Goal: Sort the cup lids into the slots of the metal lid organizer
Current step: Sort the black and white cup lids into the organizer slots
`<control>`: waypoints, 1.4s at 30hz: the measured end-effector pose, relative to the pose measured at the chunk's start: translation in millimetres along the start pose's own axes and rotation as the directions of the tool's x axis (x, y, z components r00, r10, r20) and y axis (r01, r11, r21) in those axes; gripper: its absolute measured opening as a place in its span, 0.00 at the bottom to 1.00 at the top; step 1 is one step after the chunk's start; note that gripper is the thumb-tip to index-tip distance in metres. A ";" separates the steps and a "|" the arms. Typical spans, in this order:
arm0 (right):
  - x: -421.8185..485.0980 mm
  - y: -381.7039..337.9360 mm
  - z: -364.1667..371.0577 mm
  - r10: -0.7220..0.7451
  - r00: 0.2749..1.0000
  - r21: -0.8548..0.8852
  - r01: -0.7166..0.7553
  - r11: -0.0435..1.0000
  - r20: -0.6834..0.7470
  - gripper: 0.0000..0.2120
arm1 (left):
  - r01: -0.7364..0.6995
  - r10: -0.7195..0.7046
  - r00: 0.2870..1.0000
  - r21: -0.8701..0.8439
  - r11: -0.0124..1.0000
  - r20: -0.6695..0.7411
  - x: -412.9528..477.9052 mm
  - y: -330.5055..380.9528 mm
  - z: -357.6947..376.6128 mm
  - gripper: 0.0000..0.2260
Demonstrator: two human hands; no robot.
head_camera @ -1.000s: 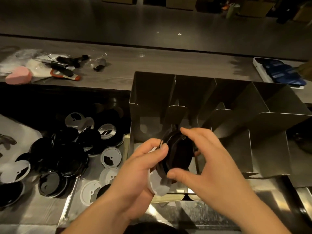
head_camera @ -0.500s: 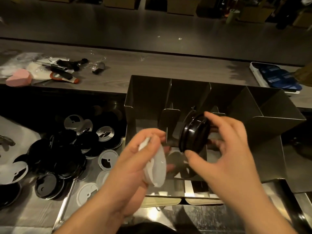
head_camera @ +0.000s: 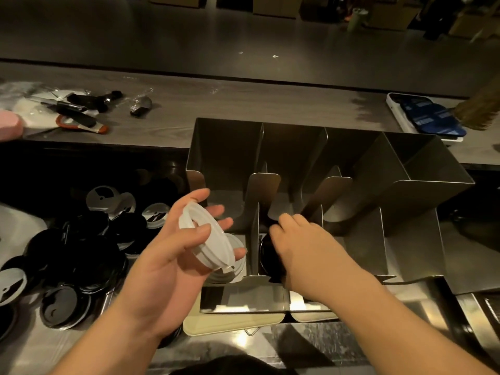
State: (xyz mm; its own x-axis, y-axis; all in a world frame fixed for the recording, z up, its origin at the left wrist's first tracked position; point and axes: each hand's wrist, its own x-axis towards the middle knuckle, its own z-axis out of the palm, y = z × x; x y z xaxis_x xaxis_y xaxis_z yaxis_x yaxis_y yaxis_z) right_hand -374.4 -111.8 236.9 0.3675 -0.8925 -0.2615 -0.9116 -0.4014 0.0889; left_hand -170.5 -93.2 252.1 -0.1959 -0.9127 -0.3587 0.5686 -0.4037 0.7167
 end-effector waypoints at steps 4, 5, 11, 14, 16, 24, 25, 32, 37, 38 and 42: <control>10.7 -5.9 13.1 0.000 1.000 -0.096 -0.001 0.995 -0.005 0.26 | 0.038 -0.038 0.999 0.024 0.999 0.020 -1.3 -4.9 0.9 0.40; 12.3 -5.9 14.5 0.014 1.000 -0.089 -0.012 0.996 0.014 0.27 | 0.042 -0.043 0.999 0.027 0.999 0.019 -1.1 -6.4 0.5 0.40; 20.4 -7.7 20.1 0.069 0.987 -0.099 -0.056 0.994 0.143 0.30 | 0.039 -0.039 0.999 0.017 0.999 0.022 0.0 -11.4 -0.5 0.40; 22.1 -8.3 21.0 0.074 0.980 -0.060 -0.064 0.996 0.185 0.27 | 0.008 -0.010 0.998 0.028 1.000 0.065 0.4 -6.3 3.5 0.39; 21.8 -7.7 19.3 0.060 0.983 -0.039 -0.054 0.998 0.175 0.27 | -0.022 0.015 0.993 0.064 0.998 0.113 -0.1 -3.4 5.1 0.38; -26.4 5.6 -14.2 0.231 0.861 0.570 0.080 0.817 -0.453 0.12 | -0.182 0.162 0.983 0.327 0.927 0.090 -9.8 -6.2 6.4 0.42; -36.9 -3.2 -22.9 0.284 0.797 0.661 0.183 0.728 -0.533 0.10 | -0.209 0.198 0.978 0.387 0.898 0.068 -12.4 -6.0 9.9 0.39; -32.1 -60.8 -23.0 0.248 0.798 0.690 0.265 0.674 -0.549 0.33 | -0.184 0.276 0.941 0.387 0.904 -0.197 -13.9 -7.5 26.1 0.09; -20.4 -64.5 -16.1 0.254 0.860 0.670 0.129 0.731 -0.443 0.40 | -0.106 0.185 0.960 0.342 0.934 -0.209 -14.8 0.4 8.1 0.07; -18.8 -65.4 -17.0 0.263 0.864 0.679 0.116 0.725 -0.429 0.39 | -0.101 0.176 0.966 0.349 0.932 -0.191 -15.1 1.1 5.5 0.07; -10.7 -65.1 -26.4 0.187 0.887 0.592 0.113 0.798 -0.422 0.36 | -0.106 0.157 0.983 0.398 0.911 -0.097 -17.0 5.0 0.6 0.08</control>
State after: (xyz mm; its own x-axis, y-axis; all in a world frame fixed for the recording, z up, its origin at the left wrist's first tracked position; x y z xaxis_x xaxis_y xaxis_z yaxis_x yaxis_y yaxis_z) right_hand -314.1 -81.6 259.2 0.2334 -0.9537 0.1898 -0.7946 -0.2995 -0.5282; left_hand -164.8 -79.8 262.2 -0.0256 -0.9540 -0.2986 0.2210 -0.2967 0.9291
